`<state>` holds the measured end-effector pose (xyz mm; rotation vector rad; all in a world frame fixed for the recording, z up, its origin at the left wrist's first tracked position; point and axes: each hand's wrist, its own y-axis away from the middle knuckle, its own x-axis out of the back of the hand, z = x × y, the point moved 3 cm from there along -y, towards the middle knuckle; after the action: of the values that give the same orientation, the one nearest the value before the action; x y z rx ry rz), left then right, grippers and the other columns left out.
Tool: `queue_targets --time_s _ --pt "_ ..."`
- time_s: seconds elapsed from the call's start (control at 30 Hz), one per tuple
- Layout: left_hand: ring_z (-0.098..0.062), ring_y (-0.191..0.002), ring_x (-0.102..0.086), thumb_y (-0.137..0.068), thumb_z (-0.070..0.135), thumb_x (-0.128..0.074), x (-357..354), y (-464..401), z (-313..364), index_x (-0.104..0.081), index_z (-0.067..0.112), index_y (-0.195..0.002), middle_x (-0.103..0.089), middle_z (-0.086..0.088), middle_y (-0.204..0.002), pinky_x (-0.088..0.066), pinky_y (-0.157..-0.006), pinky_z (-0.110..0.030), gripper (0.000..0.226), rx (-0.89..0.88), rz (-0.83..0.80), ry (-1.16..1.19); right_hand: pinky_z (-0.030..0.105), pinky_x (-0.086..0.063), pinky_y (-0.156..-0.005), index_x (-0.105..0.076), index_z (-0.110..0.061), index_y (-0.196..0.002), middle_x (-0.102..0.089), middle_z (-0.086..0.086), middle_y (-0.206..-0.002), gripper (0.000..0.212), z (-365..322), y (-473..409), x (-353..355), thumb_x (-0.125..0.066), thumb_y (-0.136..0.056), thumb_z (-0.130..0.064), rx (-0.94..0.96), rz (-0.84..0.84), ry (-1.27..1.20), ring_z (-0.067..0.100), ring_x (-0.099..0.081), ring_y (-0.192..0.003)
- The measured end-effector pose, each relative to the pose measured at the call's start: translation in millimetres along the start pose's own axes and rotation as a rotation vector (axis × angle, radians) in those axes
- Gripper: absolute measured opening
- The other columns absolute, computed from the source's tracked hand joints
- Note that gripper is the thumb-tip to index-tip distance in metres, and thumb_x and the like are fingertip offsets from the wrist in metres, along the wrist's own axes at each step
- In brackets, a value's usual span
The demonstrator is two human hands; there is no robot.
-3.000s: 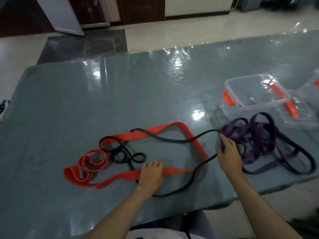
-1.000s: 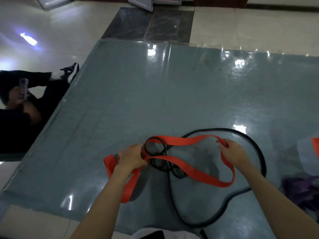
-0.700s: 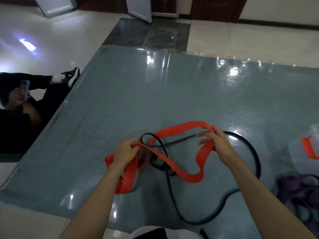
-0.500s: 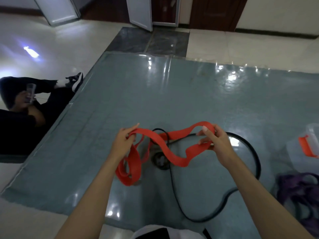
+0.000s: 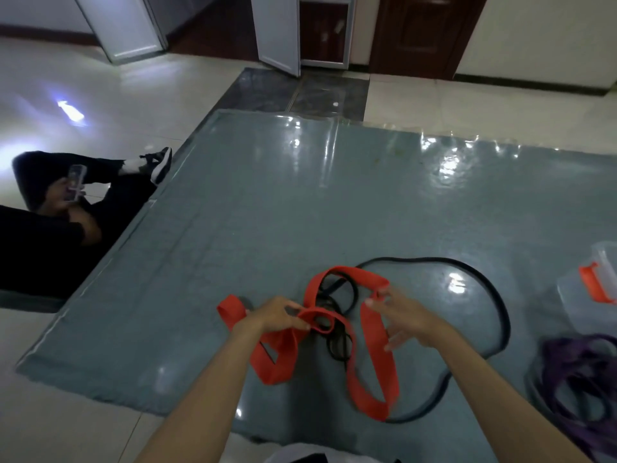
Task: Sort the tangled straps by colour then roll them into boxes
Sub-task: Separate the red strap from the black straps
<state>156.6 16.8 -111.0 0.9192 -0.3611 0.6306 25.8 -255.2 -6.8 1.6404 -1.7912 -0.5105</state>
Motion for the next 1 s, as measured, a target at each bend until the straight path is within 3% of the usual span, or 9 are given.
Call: queue_targets --time_s 0.07,0.2,0.3,0.37,0.47,0.6,0.77,0.87,1.0 --pt "-0.019 -0.113 -0.069 -0.049 0.079 -0.087 -2 13 13 -0.070 0.052 -0.100 -0.074 0.017 -0.107 -0.050 -0.106 -0.047 0.060 0.023 -0.044 -0.063 0.043 -0.061 -0.046 -0.045 -0.014 -0.131 -0.052 0.012 -0.125 0.045 14 -9 -4 -0.069 -0.098 -0.034 -0.065 0.001 0.077 0.027 -0.064 -0.070" --pt "-0.031 -0.118 -0.063 -0.063 0.044 -0.092 -9 36 38 -0.044 0.027 -0.132 -0.062 -0.004 -0.128 -0.053 -0.098 -0.041 0.086 0.130 0.073 -0.184 0.037 -0.059 -0.047 -0.053 -0.013 -0.114 -0.057 0.012 -0.104 0.034 34 -32 -3 -0.070 -0.097 -0.038 -0.125 0.125 0.348 0.026 -0.065 -0.075" --pt "-0.034 -0.124 -0.062 -0.070 0.033 -0.090 -20 28 35 -0.045 0.022 -0.137 -0.061 -0.011 -0.135 -0.054 -0.100 -0.043 0.081 0.192 0.127 -0.300 0.037 -0.055 -0.086 -0.061 -0.012 -0.121 -0.067 0.015 -0.123 0.051 45 -47 4 -0.059 -0.098 -0.057 -0.093 0.263 0.799 0.035 -0.067 -0.111" --pt "-0.033 -0.124 -0.062 -0.077 0.025 -0.082 -23 24 31 -0.051 0.020 -0.133 -0.063 -0.012 -0.134 -0.054 -0.100 -0.041 0.064 0.201 0.149 -0.355 0.042 -0.051 -0.095 -0.054 -0.010 -0.122 -0.067 0.018 -0.123 0.055 50 -52 9 -0.060 -0.095 -0.058 -0.096 0.392 0.840 0.037 -0.065 -0.116" --pt "-0.033 -0.122 -0.063 -0.080 0.028 -0.076 -7 22 29 -0.054 0.020 -0.128 -0.066 -0.012 -0.131 -0.053 -0.096 -0.039 0.053 0.180 0.180 -0.328 0.043 -0.050 -0.084 -0.043 -0.010 -0.109 -0.067 0.023 -0.109 0.048 58 -60 14 -0.071 -0.091 -0.044 -0.070 0.472 0.626 0.042 -0.068 -0.105" --pt "-0.033 -0.107 -0.068 -0.075 0.040 -0.084 40 32 34 -0.055 0.018 -0.116 -0.071 -0.012 -0.115 -0.051 -0.084 -0.038 0.055 0.163 0.309 -0.080 0.038 -0.052 -0.077 -0.068 -0.009 -0.095 -0.074 0.021 -0.098 0.027 59 -75 28 -0.071 -0.089 -0.035 -0.078 0.480 0.619 0.039 -0.072 -0.098" --pt "-0.031 -0.091 -0.068 -0.074 0.020 -0.086 82 43 44 -0.046 0.021 -0.124 -0.068 -0.003 -0.099 -0.049 -0.077 -0.037 0.064 0.080 0.468 0.153 0.029 -0.039 -0.057 -0.076 -0.007 -0.073 -0.072 0.012 -0.069 0.016 28 -89 41 -0.081 -0.085 -0.017 0.104 0.615 0.305 0.029 -0.072 -0.074" --pt "-0.026 -0.078 -0.068 -0.074 0.013 -0.084 90 44 54 -0.043 0.030 -0.123 -0.070 0.000 -0.089 -0.052 -0.072 -0.036 0.066 0.047 0.498 0.318 0.020 -0.052 -0.054 -0.072 -0.016 -0.080 -0.073 0.010 -0.075 0.013 7 -87 40 -0.075 -0.093 -0.014 0.221 0.571 -0.038 0.027 -0.070 -0.073" --pt "-0.013 -0.072 -0.062 -0.077 0.002 -0.082 89 45 89 -0.043 0.023 -0.124 -0.066 0.004 -0.090 -0.050 -0.065 -0.018 0.065 -0.033 0.480 0.518 0.034 -0.058 -0.048 -0.063 -0.008 -0.104 -0.073 0.017 -0.095 0.011 -19 -71 25 -0.062 -0.104 -0.019 0.279 0.408 -0.347 0.031 -0.077 -0.073"
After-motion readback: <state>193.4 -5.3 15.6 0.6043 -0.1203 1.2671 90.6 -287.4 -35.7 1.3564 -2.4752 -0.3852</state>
